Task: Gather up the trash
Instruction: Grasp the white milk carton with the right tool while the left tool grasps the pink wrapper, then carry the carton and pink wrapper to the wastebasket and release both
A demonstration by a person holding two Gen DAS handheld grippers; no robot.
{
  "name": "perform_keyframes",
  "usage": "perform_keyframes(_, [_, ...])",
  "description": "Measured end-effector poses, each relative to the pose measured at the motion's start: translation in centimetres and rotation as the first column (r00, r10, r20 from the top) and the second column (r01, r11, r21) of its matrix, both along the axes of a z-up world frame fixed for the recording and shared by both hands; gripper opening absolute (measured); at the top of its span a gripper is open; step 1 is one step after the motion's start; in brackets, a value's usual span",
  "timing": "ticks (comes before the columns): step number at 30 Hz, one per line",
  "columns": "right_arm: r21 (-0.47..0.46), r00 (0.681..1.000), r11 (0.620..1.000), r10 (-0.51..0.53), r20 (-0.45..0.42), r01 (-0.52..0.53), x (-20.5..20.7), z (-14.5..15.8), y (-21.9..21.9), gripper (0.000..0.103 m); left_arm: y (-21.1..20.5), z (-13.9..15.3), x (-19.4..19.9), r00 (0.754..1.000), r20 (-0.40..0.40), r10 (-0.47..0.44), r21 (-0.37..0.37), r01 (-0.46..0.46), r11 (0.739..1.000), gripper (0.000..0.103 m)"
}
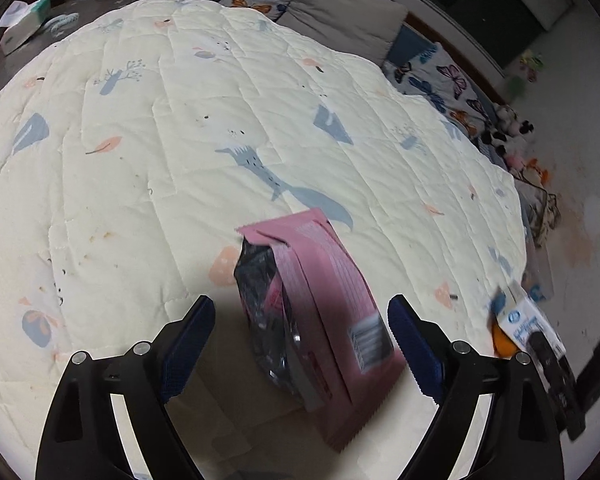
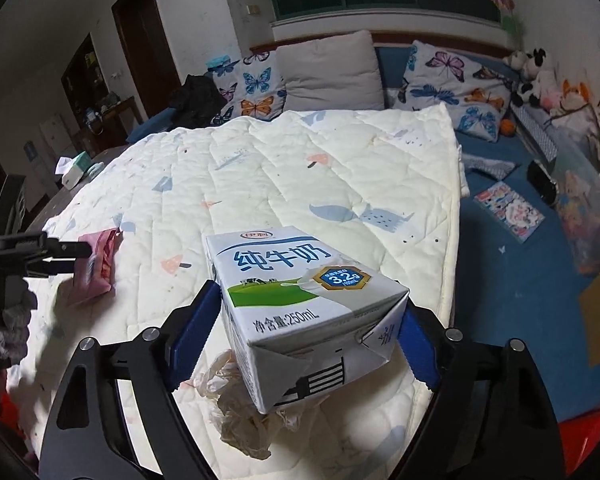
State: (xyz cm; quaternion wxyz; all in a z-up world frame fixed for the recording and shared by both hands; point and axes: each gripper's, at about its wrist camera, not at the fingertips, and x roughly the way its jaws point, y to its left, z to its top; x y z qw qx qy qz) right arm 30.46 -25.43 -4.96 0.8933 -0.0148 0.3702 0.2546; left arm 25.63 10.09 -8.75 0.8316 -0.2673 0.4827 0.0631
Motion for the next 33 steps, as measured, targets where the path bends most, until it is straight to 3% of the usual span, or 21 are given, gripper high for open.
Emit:
perform_keyframes(8, [0.041,0.999,0.999,-0.017,0.046,0.015,-2.1,2.1,-0.6,0.079,-0.5,-0.2,1.2,1.0,-0.011,0.024,0.037,-0.024,0.999,0.086])
perform_keyframes(16, [0.082,0.997,0.996,-0.021,0.08,0.015,-4.9,4.1,-0.3,0.076,-1.2,0.2,0.9,1.0,0.009,-0.026,0.028,0.025,0.999,0.054])
perform_keyframes(19, [0.092,0.996,0.996,-0.022,0.084,0.014,-5.9,4.4,-0.1,0.076,-1.7,0.6,0.4,0.999,0.019,-0.046,0.021,0.046,0.999,0.049])
perform_keyframes(33, [0.177,0.988,0.983,-0.068,0.136,0.043,-14.0,7.8,-2.0,0.073,-5.8,5.2,-4.2,0.973,0.127,-0.194,0.009,0.195,0.981,0.045])
